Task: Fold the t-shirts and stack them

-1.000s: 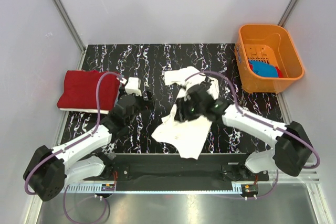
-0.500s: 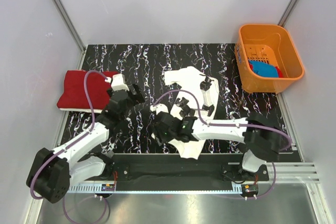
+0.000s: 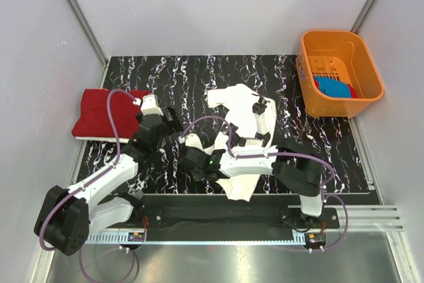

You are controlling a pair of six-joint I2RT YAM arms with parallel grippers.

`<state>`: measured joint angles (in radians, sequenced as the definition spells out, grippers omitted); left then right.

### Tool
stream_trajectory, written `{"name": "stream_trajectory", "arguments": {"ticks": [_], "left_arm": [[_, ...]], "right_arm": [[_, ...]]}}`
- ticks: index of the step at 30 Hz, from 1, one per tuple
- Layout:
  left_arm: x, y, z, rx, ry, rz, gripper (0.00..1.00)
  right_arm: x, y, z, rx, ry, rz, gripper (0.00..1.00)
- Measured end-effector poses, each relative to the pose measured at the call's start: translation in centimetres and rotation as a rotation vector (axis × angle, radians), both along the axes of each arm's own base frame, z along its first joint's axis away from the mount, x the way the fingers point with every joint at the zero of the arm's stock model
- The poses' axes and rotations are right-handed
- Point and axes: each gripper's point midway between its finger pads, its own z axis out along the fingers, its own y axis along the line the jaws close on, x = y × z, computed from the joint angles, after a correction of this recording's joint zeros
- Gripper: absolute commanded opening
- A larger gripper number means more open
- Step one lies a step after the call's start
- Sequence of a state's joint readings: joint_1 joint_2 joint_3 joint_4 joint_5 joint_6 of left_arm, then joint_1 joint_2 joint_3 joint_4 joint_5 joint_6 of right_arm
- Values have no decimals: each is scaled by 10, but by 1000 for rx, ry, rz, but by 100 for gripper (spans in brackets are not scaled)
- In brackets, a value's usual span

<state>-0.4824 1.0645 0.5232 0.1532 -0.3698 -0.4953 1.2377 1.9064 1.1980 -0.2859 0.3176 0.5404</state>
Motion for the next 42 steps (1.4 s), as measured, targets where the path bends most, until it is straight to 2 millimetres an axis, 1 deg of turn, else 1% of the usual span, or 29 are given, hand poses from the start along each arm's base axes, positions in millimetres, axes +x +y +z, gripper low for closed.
{"name": "stream_trajectory", "arguments": {"ticks": [2,4,6,8,9,12,14,15,17,18,19,20,22,25,26,29,31,34,36,38,41,42], "left_arm": [[0,0,-2,1,5,-1,99],[0,-1,-3,0,10,-7,99],[-1,-4,-4,-2,14,-19,99],[-1,-7,-4,-7,14,-36,99],[-1,-9,-3,-12,11,-51,99],[-1,-19,2,-37,-3,-101,99],[-2,-31,3,-57,-7,-164,99],[-2,-37,2,-65,-7,-190,99],[-4,-50,-3,-81,11,-261,99],[-5,-55,-7,-87,23,-289,99],[-7,-59,-10,-91,35,-312,99],[-9,-63,-13,-95,47,-334,99],[-12,-67,-15,-103,57,-360,99],[-13,-72,-12,-114,53,-386,99],[-12,-74,-11,-119,49,-394,99],[-10,-81,-9,-130,45,-421,99],[-10,-86,-11,-136,54,-445,99],[-11,-100,-17,-128,80,-508,99],[-15,-115,-18,-110,87,-562,99],[-23,-134,-16,-80,74,-630,99],[-39,-156,-9,-48,41,-734,99],[-42,-160,-8,-40,34,-758,99]], "right_arm": [[0,0,0,-5,-17,-8,0],[-3,-1,3,7,-31,-5,0],[-10,-13,10,18,-40,3,0],[-14,-26,29,44,-55,2,0],[-14,-32,45,66,-71,-4,0],[-8,-47,110,171,-155,-38,0],[-1,-68,164,236,-238,-98,0],[3,-79,184,260,-268,-125,0],[12,-109,229,316,-334,-199,0],[17,-125,245,337,-357,-238,0],[24,-145,261,356,-383,-289,0],[29,-165,273,374,-406,-338,0],[36,-210,291,392,-454,-445,0],[29,-258,307,417,-501,-540,0],[25,-270,310,430,-511,-561,0],[15,-300,317,463,-536,-621,0],[11,-312,318,471,-543,-646,0],[9,-320,311,456,-543,-666,0],[10,-320,302,429,-537,-669,0],[12,-320,295,394,-538,-677,0],[18,-318,283,320,-550,-692,0],[20,-318,280,299,-556,-699,0]]}}
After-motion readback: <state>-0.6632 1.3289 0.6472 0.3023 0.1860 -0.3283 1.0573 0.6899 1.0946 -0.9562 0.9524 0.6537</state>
